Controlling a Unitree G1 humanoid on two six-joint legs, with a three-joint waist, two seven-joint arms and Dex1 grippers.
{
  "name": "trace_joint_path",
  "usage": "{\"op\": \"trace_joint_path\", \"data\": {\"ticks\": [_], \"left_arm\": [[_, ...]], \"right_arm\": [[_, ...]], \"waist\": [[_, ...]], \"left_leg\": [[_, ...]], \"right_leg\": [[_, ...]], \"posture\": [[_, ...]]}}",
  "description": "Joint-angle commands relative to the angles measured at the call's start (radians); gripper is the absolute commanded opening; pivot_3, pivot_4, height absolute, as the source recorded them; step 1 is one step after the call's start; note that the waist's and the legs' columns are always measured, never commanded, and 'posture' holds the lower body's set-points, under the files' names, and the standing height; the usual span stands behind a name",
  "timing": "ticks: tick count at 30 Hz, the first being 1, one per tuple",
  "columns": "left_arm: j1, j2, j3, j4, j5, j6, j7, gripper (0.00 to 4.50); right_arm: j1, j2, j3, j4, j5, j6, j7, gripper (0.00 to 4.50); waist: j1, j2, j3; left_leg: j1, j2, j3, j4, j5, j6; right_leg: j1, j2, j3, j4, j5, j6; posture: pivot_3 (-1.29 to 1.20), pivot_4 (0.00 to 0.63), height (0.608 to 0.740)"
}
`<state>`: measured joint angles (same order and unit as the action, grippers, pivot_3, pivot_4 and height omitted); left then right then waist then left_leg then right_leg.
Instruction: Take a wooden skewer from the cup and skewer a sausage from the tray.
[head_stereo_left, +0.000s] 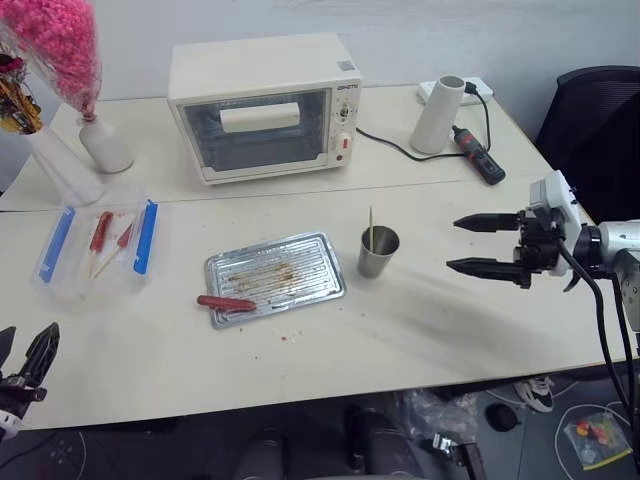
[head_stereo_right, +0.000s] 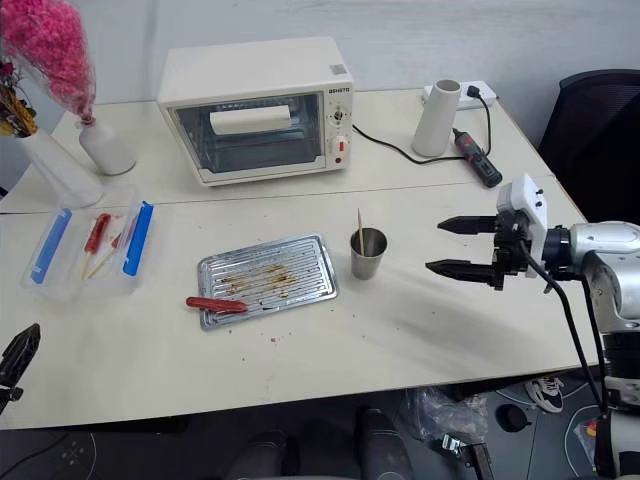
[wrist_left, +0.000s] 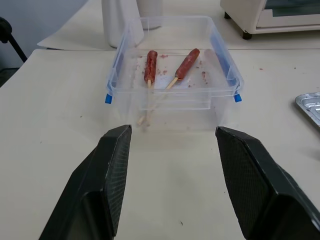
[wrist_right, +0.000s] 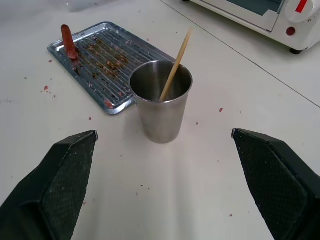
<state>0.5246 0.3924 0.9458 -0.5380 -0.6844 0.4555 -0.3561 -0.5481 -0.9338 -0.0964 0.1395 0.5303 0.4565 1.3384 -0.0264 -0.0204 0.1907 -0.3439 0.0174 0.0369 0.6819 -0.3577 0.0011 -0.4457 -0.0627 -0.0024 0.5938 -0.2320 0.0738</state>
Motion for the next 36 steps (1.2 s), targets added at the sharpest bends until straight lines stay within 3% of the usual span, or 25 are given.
{"op": "trace_joint_path", "data": {"ticks": [1, 18, 22, 25, 30, 36], "left_arm": [[0.015, -0.003, 0.008, -0.03, 0.0, -0.026, 0.011, 2.85], [-0.012, 0.048, -0.016, -0.022, -0.042, 0.008, 0.004, 2.85], [0.007, 0.08, -0.039, -0.07, -0.078, 0.026, -0.05, 3.64], [0.022, 0.146, -0.062, -0.125, -0.155, 0.075, -0.12, 4.48], [0.01, 0.293, -0.094, -0.196, -0.281, 0.15, -0.231, 4.48], [-0.129, 0.461, -0.167, -0.204, -0.364, 0.199, -0.288, 4.48]], "right_arm": [[-0.021, 0.004, -0.036, -0.036, 0.021, 0.006, -0.01, 4.5], [0.018, 0.025, -0.055, -0.107, 0.053, 0.075, -0.089, 4.5], [0.019, 0.036, -0.063, -0.131, 0.064, 0.123, -0.153, 4.5], [0.01, 0.067, -0.064, -0.156, 0.059, 0.161, -0.237, 4.5], [-0.025, 0.145, -0.069, -0.201, 0.088, 0.257, -0.373, 4.5], [-0.085, 0.254, -0.037, -0.228, 0.094, 0.347, -0.513, 4.5]], "waist": [[0.0, 0.0, 0.0], [0.0, 0.0, 0.0], [0.0, 0.0, 0.0], [-0.001, -0.001, 0.0], [-0.001, -0.001, 0.0], [-0.001, -0.001, 0.0]], "left_leg": [[0.0, 0.0, 0.0, 0.0, 0.0, 0.0], [0.0, 0.0, 0.001, 0.0, 0.0, 0.0], [0.0, 0.0, 0.001, 0.0, -0.001, 0.0], [0.0, 0.001, 0.001, 0.0, -0.001, 0.0], [0.0, 0.001, 0.001, 0.0, -0.001, 0.0], [0.0, 0.001, 0.001, -0.001, -0.001, 0.0]], "right_leg": [[0.0, 0.0, 0.0, 0.0, 0.0, 0.0], [0.0, 0.0, 0.005, 0.0, 0.0, 0.001], [0.0, 0.0, 0.005, 0.0, 0.0, 0.0], [0.0, 0.0, 0.006, 0.0, 0.0, 0.0], [0.0, 0.0, 0.008, 0.0, -0.001, -0.001], [0.0, 0.001, 0.007, 0.0, -0.001, -0.001]], "posture": [[0.0, 0.15, 0.74], [0.0, 0.15, 0.74], [0.0, 0.15, 0.74], [0.0, 0.15, 0.74], [0.0, 0.15, 0.74], [0.0, 0.15, 0.74]]}}
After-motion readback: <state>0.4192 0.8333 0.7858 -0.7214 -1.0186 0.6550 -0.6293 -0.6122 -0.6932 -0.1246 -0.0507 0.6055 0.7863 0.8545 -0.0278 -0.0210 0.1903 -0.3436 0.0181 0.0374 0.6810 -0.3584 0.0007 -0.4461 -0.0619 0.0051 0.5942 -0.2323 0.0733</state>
